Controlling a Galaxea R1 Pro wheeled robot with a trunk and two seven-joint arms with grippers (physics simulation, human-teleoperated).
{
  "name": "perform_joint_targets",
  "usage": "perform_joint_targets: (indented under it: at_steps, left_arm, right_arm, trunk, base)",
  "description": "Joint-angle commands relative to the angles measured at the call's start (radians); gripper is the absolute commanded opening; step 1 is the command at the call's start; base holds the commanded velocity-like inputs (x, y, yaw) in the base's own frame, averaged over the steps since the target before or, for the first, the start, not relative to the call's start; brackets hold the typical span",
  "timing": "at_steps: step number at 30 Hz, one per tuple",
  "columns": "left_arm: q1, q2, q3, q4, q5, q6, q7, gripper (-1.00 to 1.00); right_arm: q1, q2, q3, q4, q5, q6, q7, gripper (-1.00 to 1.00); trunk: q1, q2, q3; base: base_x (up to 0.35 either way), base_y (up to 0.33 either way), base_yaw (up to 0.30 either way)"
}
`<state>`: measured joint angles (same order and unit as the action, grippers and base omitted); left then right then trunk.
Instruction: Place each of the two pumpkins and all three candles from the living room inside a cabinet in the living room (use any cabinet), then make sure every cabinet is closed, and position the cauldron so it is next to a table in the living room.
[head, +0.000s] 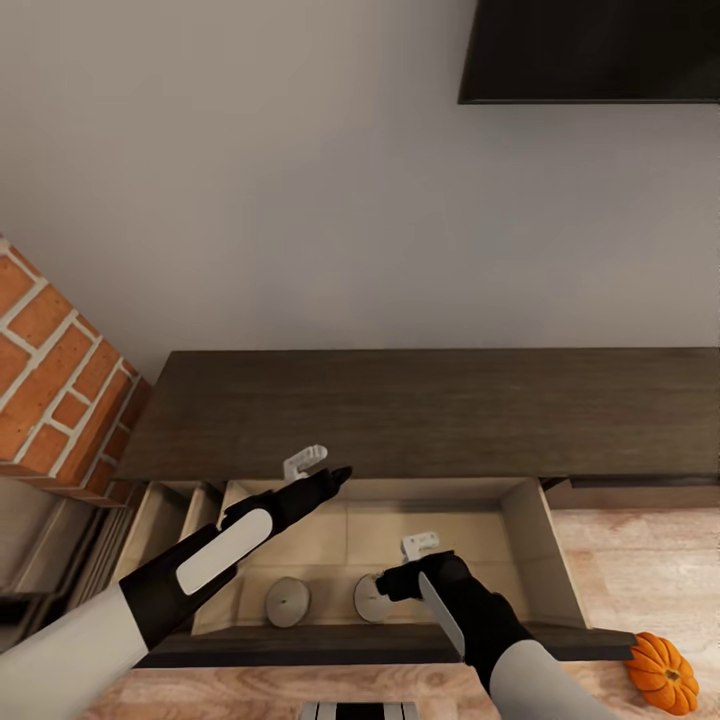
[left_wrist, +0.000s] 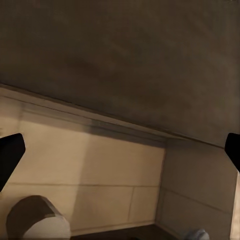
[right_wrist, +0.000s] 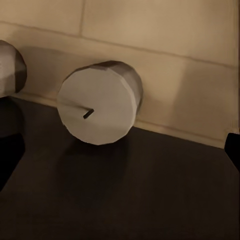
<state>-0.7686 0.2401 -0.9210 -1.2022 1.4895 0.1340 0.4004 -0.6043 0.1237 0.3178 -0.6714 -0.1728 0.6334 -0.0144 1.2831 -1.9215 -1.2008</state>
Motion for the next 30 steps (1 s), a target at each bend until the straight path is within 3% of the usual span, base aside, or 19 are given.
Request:
perform_joint_targets:
  at_steps: [1,4,7,9,10,12,13,16,21,28,30]
  left_arm:
    - [0.001,0.001,0.000,0.001,0.000,0.000,0.000,1.00]
    - [0.001,0.003,-0.002,0.008,0.000,0.000,0.001,1.00]
    - [0.002,-0.001,-0.002,0.030,0.000,0.000,0.001,1.00]
    - [0.002,-0.003,-0.002,0.038,0.000,0.000,0.000,1.00]
    - [0.002,-0.004,-0.002,0.041,0.000,0.001,0.000,1.00]
    - [0.002,-0.004,-0.002,0.042,0.000,0.001,0.000,1.00]
    - [0.002,-0.004,-0.002,0.042,0.000,0.000,0.000,1.00]
    - [0.002,-0.004,-0.002,0.041,0.000,0.000,0.000,1.00]
    - [0.002,-0.003,-0.002,0.040,0.000,-0.002,-0.001,1.00]
    - [0.002,0.002,-0.001,0.029,0.001,-0.002,-0.002,1.00]
    - [0.001,0.003,-0.001,0.020,0.002,-0.001,-0.002,1.00]
  right_arm:
    - [0.000,-0.003,-0.010,-0.007,0.000,0.016,0.001,1.00]
    - [0.000,-0.023,-0.025,-0.045,0.001,0.041,0.033,1.00]
    - [0.000,-0.052,-0.028,-0.070,0.001,0.048,0.112,1.00]
    - [0.001,-0.086,-0.031,-0.078,0.000,0.050,0.203,1.00]
    - [0.000,-0.114,-0.045,-0.080,0.000,0.050,0.288,1.00]
    - [0.000,-0.135,-0.084,-0.081,0.001,0.051,0.372,1.00]
    - [0.000,-0.150,-0.133,-0.082,0.002,0.051,0.443,1.00]
    - [0.000,-0.186,-0.195,-0.116,0.003,0.048,0.545,1.00]
    - [0.001,-0.220,-0.214,-0.167,0.001,0.028,0.733,1.00]
    - [0.001,-0.240,-0.405,-0.176,0.003,0.017,0.961,1.00]
    - [0.001,-0.265,-0.442,-0.177,0.004,0.020,1.028,1.00]
  trunk:
    - [-0.004,0.007,0.003]
    - [-0.015,0.028,0.013]
    - [-0.027,0.049,0.022]
    - [-0.035,0.063,0.028]
    - [-0.038,0.070,0.031]
    - [-0.046,0.084,0.038]
    - [-0.050,0.091,0.041]
    - [-0.058,0.105,0.047]
    - [-0.058,0.105,0.047]
    - [-0.058,0.105,0.047]
    - [-0.058,0.105,0.047]
  base:
    - [-0.006,0.000,0.000]
    - [-0.109,0.011,0.000]
    - [-0.263,0.078,0.000]
    - [-0.291,0.095,0.000]
    - [-0.302,0.101,0.000]
    - [-0.304,0.102,0.000]
    - [-0.303,0.096,0.000]
    - [-0.134,0.032,0.000]
    - [-0.019,0.004,0.000]
    - [-0.001,0.000,0.000]
    - [0.000,0.000,0.000]
